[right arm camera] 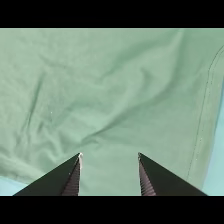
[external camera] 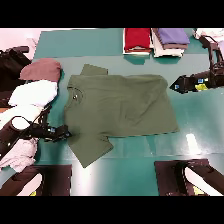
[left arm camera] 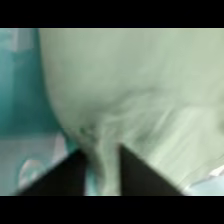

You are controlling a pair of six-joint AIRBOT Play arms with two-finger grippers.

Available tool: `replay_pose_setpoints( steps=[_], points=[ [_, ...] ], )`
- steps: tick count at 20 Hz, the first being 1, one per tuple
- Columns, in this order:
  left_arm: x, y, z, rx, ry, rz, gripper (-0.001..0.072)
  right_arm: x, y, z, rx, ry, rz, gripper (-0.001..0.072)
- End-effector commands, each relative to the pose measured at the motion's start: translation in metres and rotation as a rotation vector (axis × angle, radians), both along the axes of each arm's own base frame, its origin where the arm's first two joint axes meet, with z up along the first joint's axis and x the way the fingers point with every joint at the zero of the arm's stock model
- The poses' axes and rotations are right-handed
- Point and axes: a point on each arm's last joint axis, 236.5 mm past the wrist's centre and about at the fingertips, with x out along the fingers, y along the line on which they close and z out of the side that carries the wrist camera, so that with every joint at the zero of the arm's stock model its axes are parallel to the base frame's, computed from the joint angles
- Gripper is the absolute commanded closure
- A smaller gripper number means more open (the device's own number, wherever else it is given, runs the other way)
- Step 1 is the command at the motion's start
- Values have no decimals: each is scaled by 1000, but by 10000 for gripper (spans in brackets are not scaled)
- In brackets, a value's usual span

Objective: Fold the shirts.

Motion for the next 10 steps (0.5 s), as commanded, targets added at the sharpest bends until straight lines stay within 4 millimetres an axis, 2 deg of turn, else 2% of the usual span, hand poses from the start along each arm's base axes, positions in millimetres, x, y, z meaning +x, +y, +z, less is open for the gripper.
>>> replay_pose_setpoints(
  steps=[1, 2, 4, 7, 8, 10],
  points=[
    [25, 0, 19, 0, -94, -1, 687, -10, -5, -6, -11, 45, 1, 302],
    [33, 1, 30, 7, -121, -15, 688, -15, -12, -16, -10, 73, -20, 302],
    [42, 7, 47, 46, -156, -59, 687, -32, -38, -46, 1, 154, -112, 302],
    [47, 10, 60, 73, -187, -109, 687, -77, -90, -107, 51, 332, -310, 288],
    [48, 10, 60, 73, -191, -107, 687, -94, -105, -127, 84, 389, -395, 164],
    [50, 10, 61, 75, -196, -103, 687, -121, -123, -162, 154, 472, -542, 141]
  ],
)
